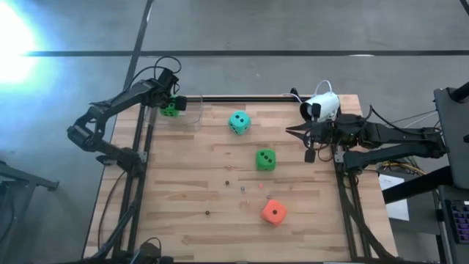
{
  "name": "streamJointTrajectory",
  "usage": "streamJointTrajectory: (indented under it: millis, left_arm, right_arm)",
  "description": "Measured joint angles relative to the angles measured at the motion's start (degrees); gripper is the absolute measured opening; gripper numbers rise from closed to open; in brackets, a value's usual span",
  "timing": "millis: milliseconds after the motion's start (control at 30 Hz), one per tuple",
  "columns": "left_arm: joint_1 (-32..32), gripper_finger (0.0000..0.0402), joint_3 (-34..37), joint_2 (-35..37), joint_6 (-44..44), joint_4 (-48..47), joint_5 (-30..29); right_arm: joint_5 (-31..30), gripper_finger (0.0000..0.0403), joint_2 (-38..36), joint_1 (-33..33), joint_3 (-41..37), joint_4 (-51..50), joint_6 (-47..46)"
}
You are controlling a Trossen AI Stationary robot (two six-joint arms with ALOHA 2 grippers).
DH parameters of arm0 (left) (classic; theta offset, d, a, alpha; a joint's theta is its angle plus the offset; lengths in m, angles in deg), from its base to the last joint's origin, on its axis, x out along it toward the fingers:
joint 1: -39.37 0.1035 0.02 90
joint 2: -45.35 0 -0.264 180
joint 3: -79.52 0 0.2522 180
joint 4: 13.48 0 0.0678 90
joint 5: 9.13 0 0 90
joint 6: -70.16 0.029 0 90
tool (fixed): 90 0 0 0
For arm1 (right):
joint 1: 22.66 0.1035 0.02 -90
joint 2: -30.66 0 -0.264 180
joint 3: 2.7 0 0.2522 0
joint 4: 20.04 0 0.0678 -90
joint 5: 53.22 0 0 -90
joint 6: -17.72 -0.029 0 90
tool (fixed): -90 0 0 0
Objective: Pick & Place Dice
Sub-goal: Put the left large green die into the transparent bin
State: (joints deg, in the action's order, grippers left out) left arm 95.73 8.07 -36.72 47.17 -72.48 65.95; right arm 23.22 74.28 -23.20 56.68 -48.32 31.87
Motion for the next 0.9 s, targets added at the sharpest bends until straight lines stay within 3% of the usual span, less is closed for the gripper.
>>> streamJointTrajectory:
  millis: [100, 700, 900]
  left_arm:
    - [0.00, 0.0389, 0.00, 0.00, -0.82, 0.00, 0.00]
    - [0.04, 0.0324, 0.00, 0.00, -0.72, 0.02, -0.50]
    - [0.04, 0.0370, 0.00, 0.00, -0.52, 0.02, -0.48]
  right_arm:
    - [-0.02, 0.0027, 0.00, 0.00, 0.00, 0.04, 0.00]
    - [-0.07, 0.0027, -0.02, 0.00, 0.00, 0.04, 0.00]
    - [-0.07, 0.0027, -0.02, 0.02, 0.00, 0.04, 0.00]
